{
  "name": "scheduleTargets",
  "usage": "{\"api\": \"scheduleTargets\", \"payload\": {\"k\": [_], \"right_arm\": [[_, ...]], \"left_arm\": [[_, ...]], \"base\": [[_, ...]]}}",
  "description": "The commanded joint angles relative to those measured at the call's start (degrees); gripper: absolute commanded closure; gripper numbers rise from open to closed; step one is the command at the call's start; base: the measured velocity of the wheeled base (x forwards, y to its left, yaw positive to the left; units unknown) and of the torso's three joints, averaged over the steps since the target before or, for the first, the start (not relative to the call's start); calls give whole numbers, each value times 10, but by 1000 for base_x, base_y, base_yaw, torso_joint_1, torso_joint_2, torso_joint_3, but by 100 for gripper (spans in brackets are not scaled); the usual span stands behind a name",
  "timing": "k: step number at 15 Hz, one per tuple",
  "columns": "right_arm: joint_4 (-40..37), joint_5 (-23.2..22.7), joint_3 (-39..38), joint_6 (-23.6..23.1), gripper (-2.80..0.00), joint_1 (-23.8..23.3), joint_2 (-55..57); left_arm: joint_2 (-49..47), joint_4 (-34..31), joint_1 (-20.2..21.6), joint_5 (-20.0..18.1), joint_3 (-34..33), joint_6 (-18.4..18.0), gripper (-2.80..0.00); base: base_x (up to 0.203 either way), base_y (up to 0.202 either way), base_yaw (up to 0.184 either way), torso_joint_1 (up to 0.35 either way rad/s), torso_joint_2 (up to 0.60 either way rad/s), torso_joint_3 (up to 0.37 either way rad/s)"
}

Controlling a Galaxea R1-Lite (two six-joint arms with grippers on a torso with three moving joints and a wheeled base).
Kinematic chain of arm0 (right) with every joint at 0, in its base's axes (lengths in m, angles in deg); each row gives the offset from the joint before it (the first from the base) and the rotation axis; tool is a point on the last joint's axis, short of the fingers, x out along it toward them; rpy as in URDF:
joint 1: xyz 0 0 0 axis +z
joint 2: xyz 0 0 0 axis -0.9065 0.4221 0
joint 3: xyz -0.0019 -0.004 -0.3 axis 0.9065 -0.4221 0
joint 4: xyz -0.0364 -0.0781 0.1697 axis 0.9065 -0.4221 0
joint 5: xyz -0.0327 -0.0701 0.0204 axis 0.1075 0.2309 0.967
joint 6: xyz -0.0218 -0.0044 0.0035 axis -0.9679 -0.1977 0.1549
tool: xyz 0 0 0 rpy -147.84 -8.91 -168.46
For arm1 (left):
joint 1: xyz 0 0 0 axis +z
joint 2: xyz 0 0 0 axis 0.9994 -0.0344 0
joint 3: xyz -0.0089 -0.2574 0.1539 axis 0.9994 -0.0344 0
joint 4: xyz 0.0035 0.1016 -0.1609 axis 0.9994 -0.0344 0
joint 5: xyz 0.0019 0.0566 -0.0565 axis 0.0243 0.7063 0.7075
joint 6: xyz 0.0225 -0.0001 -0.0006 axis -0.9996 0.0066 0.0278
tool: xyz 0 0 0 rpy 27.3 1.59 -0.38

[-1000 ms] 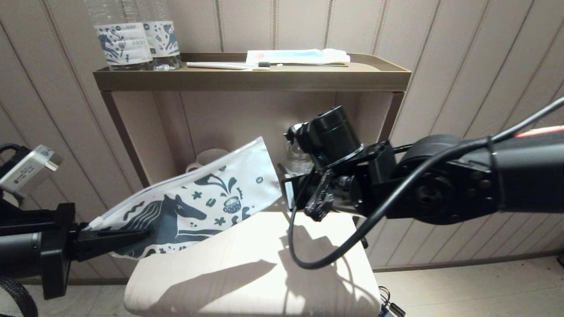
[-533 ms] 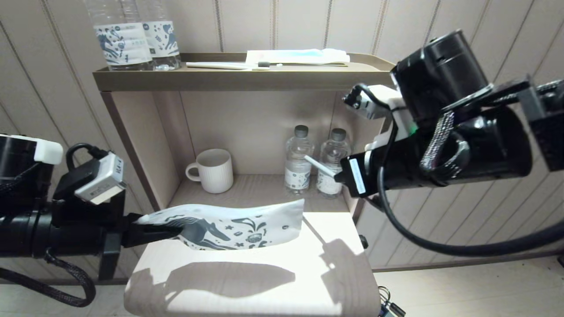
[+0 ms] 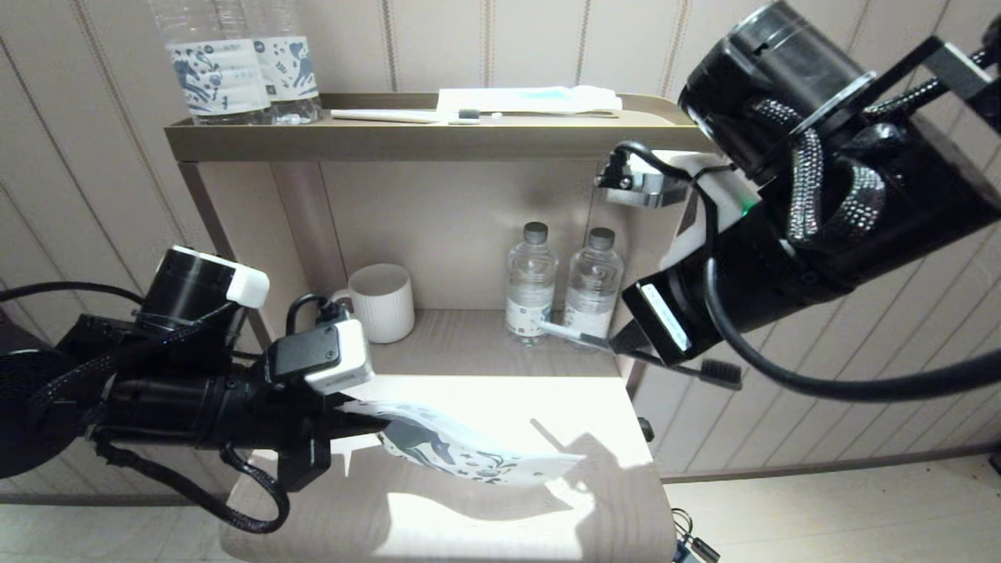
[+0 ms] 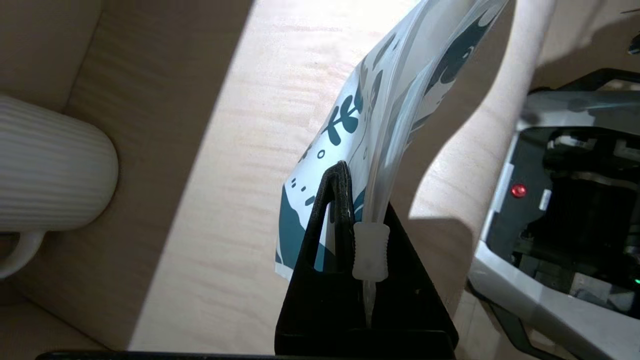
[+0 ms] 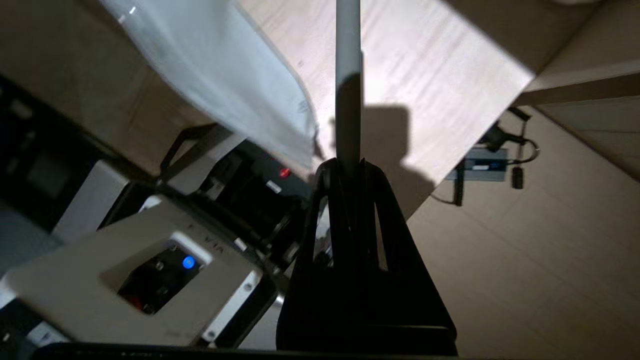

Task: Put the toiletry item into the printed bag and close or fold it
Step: Close the strorage bag and place it on the desk

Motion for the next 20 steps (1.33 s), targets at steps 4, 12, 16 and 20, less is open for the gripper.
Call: {"api": "scheduleTargets", "payload": {"k": [4, 12, 16, 20], "right_arm": [[-75, -105, -3, -45, 0, 1, 0], [-68, -105, -3, -46, 0, 4, 4], [-67, -106, -3, -45, 0, 4, 37], [-59, -116, -3, -45, 0, 3, 69]], "left_arm": [[-49, 86, -5, 3, 6, -3, 0], [-63, 97, -5, 11, 24, -1, 0], [-63, 98, -4, 10, 24, 1, 0], [-68, 97, -5, 6, 30, 1, 0]], "base": [[0, 0, 0, 0, 0, 0], [0, 0, 0, 0, 0, 0], [0, 0, 0, 0, 0, 0], [0, 0, 0, 0, 0, 0]]}}
